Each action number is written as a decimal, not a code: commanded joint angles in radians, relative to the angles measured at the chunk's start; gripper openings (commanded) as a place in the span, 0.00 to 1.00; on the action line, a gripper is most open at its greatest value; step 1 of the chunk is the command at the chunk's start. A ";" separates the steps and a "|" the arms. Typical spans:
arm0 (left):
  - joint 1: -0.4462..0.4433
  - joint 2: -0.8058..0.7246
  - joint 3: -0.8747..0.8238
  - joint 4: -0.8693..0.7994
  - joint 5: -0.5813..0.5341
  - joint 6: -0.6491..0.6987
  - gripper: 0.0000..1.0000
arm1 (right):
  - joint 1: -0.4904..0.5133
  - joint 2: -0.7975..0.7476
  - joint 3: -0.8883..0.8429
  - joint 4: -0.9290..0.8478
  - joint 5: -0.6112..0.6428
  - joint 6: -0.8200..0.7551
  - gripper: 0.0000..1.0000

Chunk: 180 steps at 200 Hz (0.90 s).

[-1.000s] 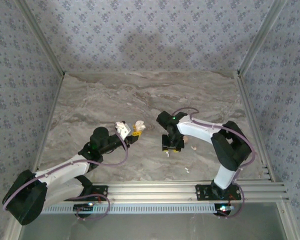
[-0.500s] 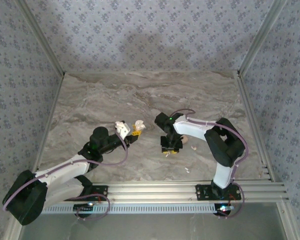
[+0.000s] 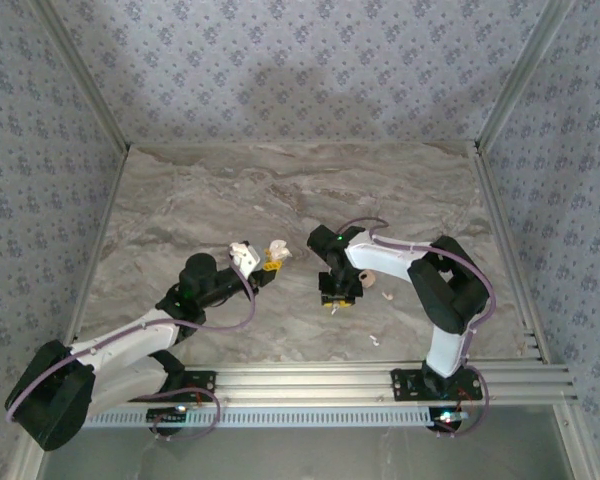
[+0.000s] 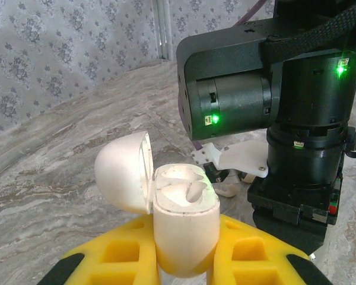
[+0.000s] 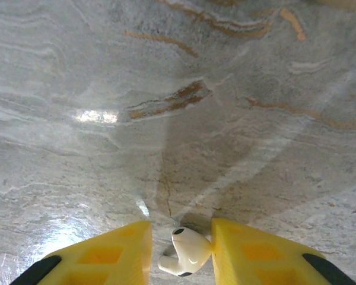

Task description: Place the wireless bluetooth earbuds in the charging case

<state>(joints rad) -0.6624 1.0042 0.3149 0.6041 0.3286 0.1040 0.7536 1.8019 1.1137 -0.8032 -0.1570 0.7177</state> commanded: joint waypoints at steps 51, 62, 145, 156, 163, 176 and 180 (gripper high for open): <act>0.005 -0.003 0.014 0.031 0.022 -0.013 0.14 | 0.018 0.023 0.003 0.033 0.001 0.006 0.29; 0.006 -0.001 0.016 0.031 0.021 -0.012 0.13 | 0.022 0.018 0.004 0.035 0.009 0.007 0.28; 0.007 -0.001 0.018 0.029 0.027 -0.015 0.14 | 0.025 -0.087 -0.035 0.005 0.036 0.090 0.42; 0.006 0.000 0.019 0.030 0.029 -0.015 0.14 | 0.026 -0.104 -0.051 0.026 0.026 0.108 0.43; 0.007 0.001 0.019 0.029 0.029 -0.015 0.14 | 0.027 -0.109 -0.060 0.034 0.023 0.116 0.43; 0.006 0.004 0.022 0.029 0.032 -0.013 0.14 | 0.026 -0.107 -0.068 0.035 0.021 0.119 0.43; 0.007 0.004 0.023 0.029 0.033 -0.013 0.14 | 0.026 -0.103 -0.071 0.033 0.022 0.119 0.43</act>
<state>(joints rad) -0.6624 1.0046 0.3149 0.6041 0.3290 0.1028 0.7742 1.7126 1.0672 -0.7719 -0.1314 0.7902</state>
